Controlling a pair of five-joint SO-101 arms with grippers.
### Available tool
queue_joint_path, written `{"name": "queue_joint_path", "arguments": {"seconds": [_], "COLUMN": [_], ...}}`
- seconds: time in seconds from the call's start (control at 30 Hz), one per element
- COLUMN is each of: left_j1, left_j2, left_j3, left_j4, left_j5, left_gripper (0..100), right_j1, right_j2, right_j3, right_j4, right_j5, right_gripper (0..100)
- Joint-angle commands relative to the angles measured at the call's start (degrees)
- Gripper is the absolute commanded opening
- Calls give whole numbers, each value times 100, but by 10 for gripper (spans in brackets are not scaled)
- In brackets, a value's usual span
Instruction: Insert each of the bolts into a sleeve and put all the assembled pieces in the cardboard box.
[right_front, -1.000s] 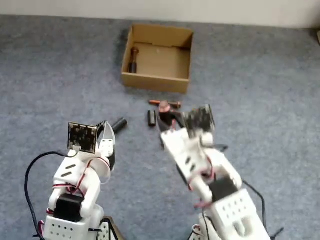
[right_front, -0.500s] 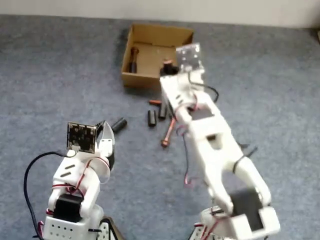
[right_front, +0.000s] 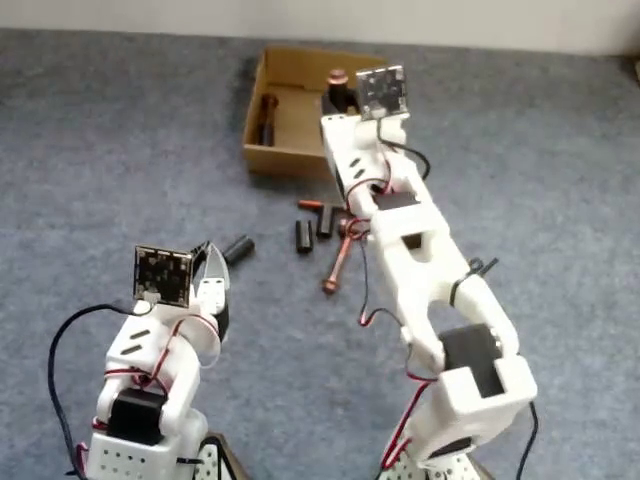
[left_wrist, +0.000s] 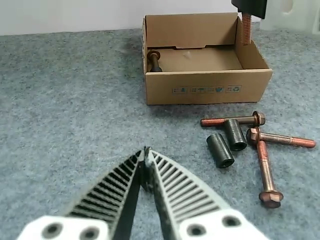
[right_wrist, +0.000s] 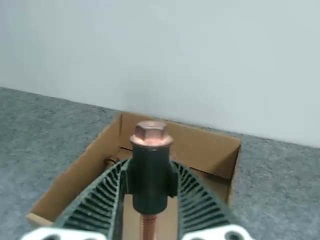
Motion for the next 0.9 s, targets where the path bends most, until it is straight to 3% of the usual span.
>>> {"name": "queue_joint_path", "arguments": {"seconds": [0.0,0.4,0.57,0.87], "left_j1": [-66,-66,-66,-66], "left_j2": [-31,-31,-31,-31], "left_j3": [-92,-92,-92,-92], "left_j4": [-123,-123,-123,-114], "left_j5": [-44,-44,-44,-44], "left_gripper": [6,6,6,6], "right_j1": [189,804,796,716], "right_j2": [-119,-48,549,1446], "right_j3": [-295,-286,-330,-980], "right_j4": [-215,-215,-180,-171], "right_j5": [62,18,-273,79], "right_gripper": [5,5,5,5]}}
